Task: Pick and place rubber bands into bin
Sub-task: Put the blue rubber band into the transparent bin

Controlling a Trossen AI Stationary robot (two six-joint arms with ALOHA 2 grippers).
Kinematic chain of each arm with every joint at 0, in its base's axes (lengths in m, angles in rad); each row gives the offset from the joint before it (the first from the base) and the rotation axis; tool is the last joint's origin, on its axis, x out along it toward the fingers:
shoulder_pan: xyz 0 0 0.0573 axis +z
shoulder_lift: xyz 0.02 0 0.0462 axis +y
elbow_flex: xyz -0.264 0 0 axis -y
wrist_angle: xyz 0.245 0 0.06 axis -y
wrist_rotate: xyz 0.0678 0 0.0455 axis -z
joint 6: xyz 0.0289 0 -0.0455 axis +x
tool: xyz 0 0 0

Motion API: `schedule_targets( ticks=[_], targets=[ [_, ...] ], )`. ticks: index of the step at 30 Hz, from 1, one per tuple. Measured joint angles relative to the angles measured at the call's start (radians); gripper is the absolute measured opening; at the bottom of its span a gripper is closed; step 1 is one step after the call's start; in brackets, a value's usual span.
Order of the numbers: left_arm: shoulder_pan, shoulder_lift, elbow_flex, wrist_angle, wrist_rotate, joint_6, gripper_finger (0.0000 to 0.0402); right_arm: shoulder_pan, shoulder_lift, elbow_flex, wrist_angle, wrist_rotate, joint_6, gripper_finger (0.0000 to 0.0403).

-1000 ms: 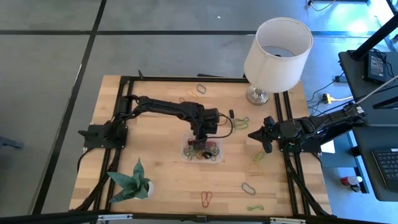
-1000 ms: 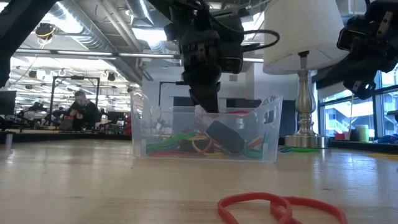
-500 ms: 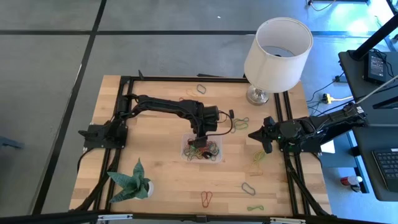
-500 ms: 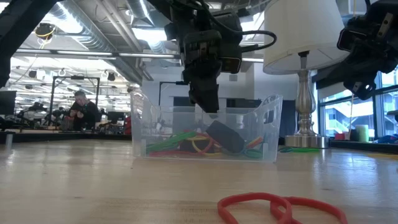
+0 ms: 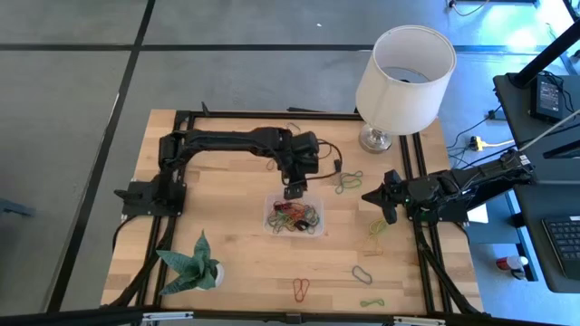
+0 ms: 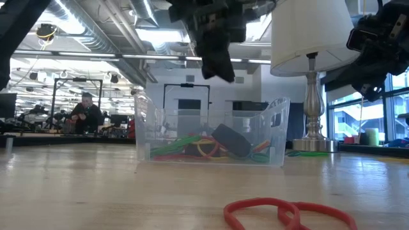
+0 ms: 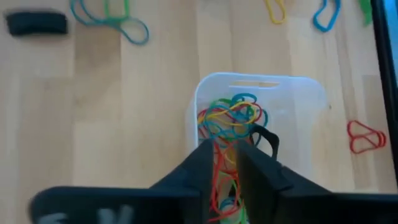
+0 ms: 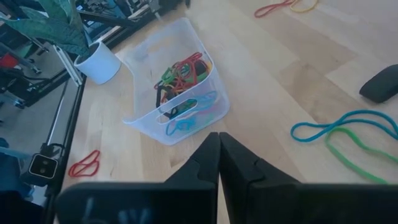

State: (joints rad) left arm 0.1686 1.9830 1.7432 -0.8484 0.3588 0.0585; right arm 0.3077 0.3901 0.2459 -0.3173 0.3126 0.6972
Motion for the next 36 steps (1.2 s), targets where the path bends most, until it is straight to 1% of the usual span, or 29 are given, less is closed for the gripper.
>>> schedule_targets(
  ticks=[3, 4, 8, 10, 13, 16, 19, 21, 26, 31, 36],
  targets=[
    [0.020, -0.035, 0.000, -0.025, 0.004, 0.057, 0.0016, -0.004, 0.000, 0.000, 0.000, 0.000, -0.003, 0.0012],
    [0.031, -0.048, -0.001, -0.037, 0.003, 0.074, 0.0009, -0.006, 0.000, 0.000, 0.001, 0.005, -0.003, 0.0012],
    [0.071, -0.117, -0.059, -0.036, -0.003, 0.094, 0.0002, -0.011, 0.010, 0.000, 0.008, 0.073, 0.000, 0.0007],
    [0.088, -0.161, -0.122, -0.008, -0.024, 0.085, 0.0001, -0.011, 0.029, 0.002, 0.020, 0.109, -0.020, 0.0004],
    [0.112, -0.241, -0.252, 0.065, -0.064, 0.062, 0.0002, -0.011, 0.079, 0.002, 0.047, 0.149, -0.024, 0.0004],
    [0.133, -0.338, -0.390, 0.158, -0.099, 0.019, 0.0001, -0.011, 0.145, 0.002, 0.090, 0.153, -0.023, 0.0002],
    [0.150, -0.442, -0.523, 0.238, -0.118, -0.015, 0.0002, -0.015, 0.227, 0.002, 0.133, 0.152, -0.010, 0.0002],
    [0.159, -0.516, -0.601, 0.283, -0.146, -0.040, 0.0002, -0.032, 0.289, 0.019, 0.125, 0.150, 0.017, 0.0002],
    [0.167, -0.691, -0.750, 0.334, -0.272, -0.054, 0.0001, -0.102, 0.463, 0.129, 0.056, 0.149, 0.030, 0.0002],
    [0.167, -0.828, -0.837, 0.358, -0.333, -0.054, 0.0001, -0.195, 0.654, 0.291, -0.100, 0.149, 0.040, 0.0004],
    [0.167, -0.911, -0.858, 0.334, -0.342, -0.055, 0.0002, -0.305, 0.856, 0.449, -0.328, 0.135, 0.236, 0.0009]
  ],
)
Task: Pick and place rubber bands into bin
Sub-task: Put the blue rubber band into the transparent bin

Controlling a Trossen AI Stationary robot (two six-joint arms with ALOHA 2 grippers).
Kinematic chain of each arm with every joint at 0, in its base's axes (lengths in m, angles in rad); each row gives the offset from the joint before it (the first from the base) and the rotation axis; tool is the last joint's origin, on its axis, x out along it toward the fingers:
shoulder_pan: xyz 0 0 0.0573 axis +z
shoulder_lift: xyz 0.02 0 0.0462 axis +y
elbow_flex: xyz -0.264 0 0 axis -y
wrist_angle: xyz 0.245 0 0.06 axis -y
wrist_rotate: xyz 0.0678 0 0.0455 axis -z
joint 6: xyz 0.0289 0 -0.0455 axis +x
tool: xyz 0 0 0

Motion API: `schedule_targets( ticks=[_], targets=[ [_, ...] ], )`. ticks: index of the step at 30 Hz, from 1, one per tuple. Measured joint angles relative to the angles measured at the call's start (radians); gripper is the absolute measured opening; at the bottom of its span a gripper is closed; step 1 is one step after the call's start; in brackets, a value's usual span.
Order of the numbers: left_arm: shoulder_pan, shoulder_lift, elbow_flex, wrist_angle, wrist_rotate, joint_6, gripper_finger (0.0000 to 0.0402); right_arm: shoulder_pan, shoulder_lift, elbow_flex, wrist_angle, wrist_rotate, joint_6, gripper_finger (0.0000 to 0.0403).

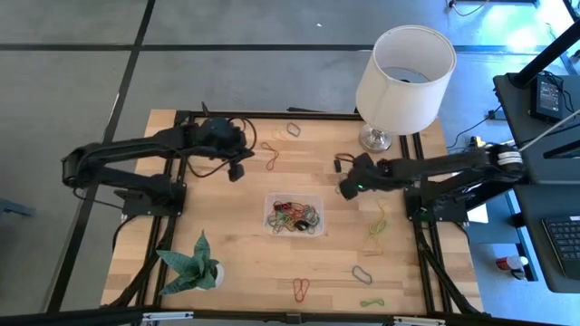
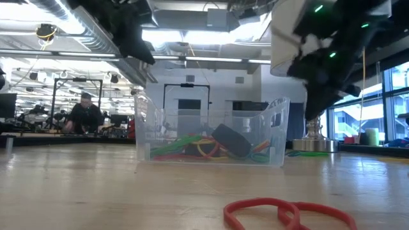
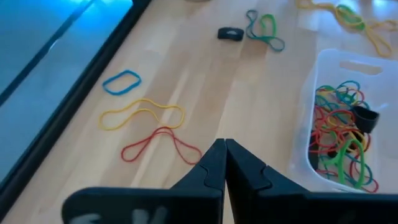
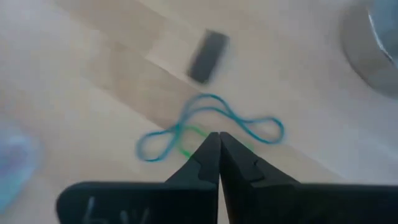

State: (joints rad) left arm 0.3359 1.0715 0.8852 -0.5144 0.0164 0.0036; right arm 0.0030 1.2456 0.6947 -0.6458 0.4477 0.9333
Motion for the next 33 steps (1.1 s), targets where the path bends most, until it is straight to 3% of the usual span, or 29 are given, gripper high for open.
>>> schedule_targets(
  ticks=[6, 10, 21, 25, 29, 33],
  targets=[
    [0.000, -0.043, 0.000, -0.014, 0.001, 0.037, 0.0002, -0.092, 0.197, 0.094, -0.053, -0.101, 0.046, 0.0010],
    [0.000, -0.050, 0.000, -0.018, 0.002, 0.044, 0.0002, -0.111, 0.283, 0.123, -0.053, -0.113, 0.058, 0.0020],
    [0.005, -0.049, 0.000, -0.095, 0.003, 0.129, 0.0002, -0.161, 0.394, 0.133, 0.019, -0.104, 0.056, 0.0120],
    [0.029, -0.049, 0.000, -0.094, 0.020, 0.139, 0.0002, -0.182, 0.435, 0.136, 0.026, -0.084, 0.055, 0.0138],
    [0.054, -0.049, 0.000, -0.094, 0.057, 0.148, 0.0001, -0.182, 0.475, 0.139, 0.029, -0.068, 0.052, 0.0128],
    [0.064, -0.049, 0.000, -0.096, 0.082, 0.161, 0.0002, -0.164, 0.486, 0.139, 0.045, -0.068, 0.053, 0.0067]
  ],
)
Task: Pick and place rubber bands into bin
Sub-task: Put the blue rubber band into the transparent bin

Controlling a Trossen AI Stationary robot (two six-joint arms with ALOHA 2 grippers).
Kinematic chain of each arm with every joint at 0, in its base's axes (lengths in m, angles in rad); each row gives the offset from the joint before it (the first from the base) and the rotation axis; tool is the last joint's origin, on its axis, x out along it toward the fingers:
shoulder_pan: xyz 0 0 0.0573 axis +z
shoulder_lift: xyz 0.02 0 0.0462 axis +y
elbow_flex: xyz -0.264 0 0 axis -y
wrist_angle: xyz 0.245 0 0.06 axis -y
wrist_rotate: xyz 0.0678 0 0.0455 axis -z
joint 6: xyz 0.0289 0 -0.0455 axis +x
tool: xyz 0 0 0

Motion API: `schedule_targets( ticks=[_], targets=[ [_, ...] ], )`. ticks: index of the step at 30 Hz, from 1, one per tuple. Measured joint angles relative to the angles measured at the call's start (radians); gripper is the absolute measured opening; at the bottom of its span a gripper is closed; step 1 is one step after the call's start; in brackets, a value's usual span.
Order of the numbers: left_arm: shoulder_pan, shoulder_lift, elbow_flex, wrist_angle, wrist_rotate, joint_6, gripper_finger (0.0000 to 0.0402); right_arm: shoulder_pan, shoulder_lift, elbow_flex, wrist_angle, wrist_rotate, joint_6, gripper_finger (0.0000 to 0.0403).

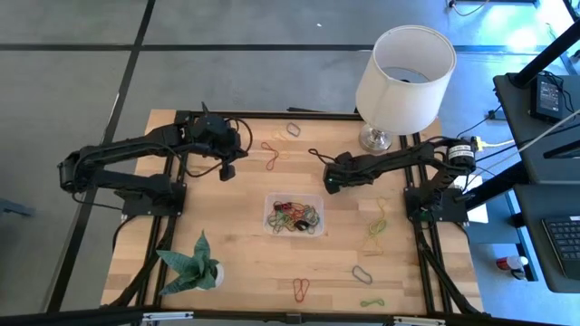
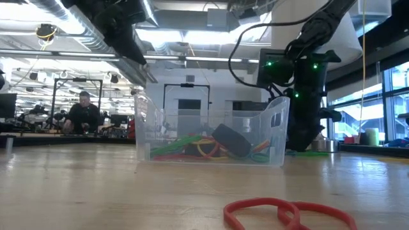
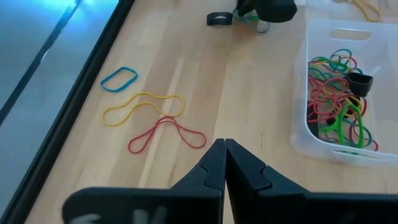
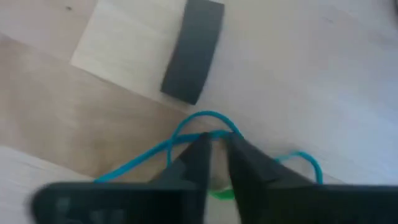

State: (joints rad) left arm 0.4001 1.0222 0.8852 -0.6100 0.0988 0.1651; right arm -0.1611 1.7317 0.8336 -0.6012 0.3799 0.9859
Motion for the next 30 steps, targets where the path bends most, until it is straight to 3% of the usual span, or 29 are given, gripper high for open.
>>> schedule_targets(
  ticks=[3, 9, 13, 20, 25, 30],
  targets=[
    [0.003, 0.000, 0.000, -0.014, 0.000, 0.025, 0.0001, 0.022, -0.014, -0.003, 0.006, 0.003, 0.002, 0.0013],
    [0.003, -0.021, -0.046, -0.019, 0.000, 0.032, 0.0001, 0.071, -0.110, -0.012, -0.042, -0.023, 0.059, 0.0004],
    [0.003, -0.091, -0.158, 0.054, 0.001, 0.025, 0.0002, 0.119, -0.199, 0.004, -0.103, -0.003, 0.093, 0.0002],
    [0.003, -0.220, -0.278, 0.113, -0.003, 0.010, 0.0002, 0.204, -0.246, 0.146, -0.311, 0.147, 0.131, 0.0002],
    [0.003, -0.270, -0.285, 0.135, -0.012, 0.004, 0.0001, 0.166, -0.244, 0.137, -0.312, 0.145, 0.134, 0.0013],
    [0.003, -0.280, -0.285, 0.173, -0.012, -0.021, 0.0005, 0.114, -0.239, 0.064, -0.261, 0.086, 0.137, 0.0050]
  ],
)
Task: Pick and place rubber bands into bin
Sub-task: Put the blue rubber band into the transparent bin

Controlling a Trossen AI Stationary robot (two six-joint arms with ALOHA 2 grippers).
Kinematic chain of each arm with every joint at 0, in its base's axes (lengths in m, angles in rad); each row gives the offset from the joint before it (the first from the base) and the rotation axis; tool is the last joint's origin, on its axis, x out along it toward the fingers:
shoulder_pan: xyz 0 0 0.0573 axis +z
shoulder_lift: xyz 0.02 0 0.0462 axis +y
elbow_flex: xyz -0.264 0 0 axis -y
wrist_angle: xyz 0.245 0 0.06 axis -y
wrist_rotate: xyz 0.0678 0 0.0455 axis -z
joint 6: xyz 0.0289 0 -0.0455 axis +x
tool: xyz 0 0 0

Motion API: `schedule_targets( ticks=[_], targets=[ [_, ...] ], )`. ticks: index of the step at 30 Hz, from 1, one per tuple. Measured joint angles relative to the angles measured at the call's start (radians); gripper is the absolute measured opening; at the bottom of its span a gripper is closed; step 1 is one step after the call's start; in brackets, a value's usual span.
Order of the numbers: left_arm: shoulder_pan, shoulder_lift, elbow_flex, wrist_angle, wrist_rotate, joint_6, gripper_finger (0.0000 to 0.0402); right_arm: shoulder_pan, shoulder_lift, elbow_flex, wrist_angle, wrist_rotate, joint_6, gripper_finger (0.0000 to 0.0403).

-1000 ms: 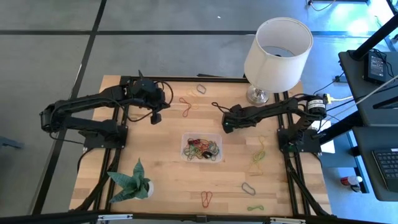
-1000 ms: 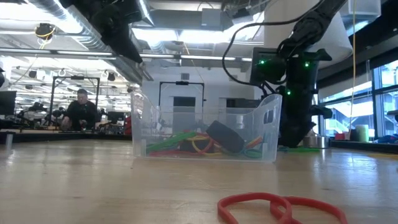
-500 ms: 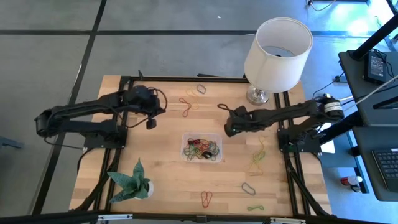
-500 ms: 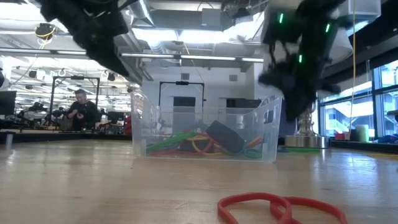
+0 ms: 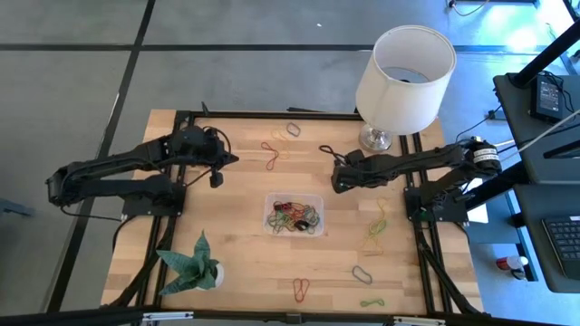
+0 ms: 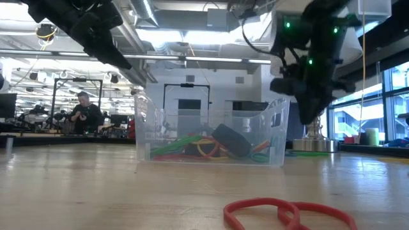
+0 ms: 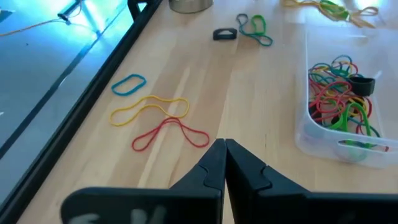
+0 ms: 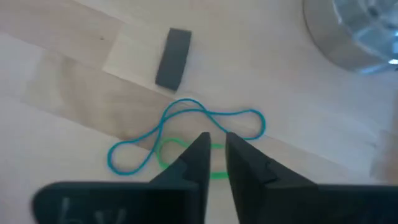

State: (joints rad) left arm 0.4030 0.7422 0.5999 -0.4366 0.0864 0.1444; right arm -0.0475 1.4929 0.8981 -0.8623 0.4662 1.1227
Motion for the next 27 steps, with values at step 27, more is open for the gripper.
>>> schedule_targets(
  ticks=[27],
  targets=[
    [-0.059, 0.001, 0.000, 0.024, 0.001, -0.056, 0.0004, -0.162, -0.006, -0.368, 0.574, -0.109, -0.505, 0.0065]
  ],
)
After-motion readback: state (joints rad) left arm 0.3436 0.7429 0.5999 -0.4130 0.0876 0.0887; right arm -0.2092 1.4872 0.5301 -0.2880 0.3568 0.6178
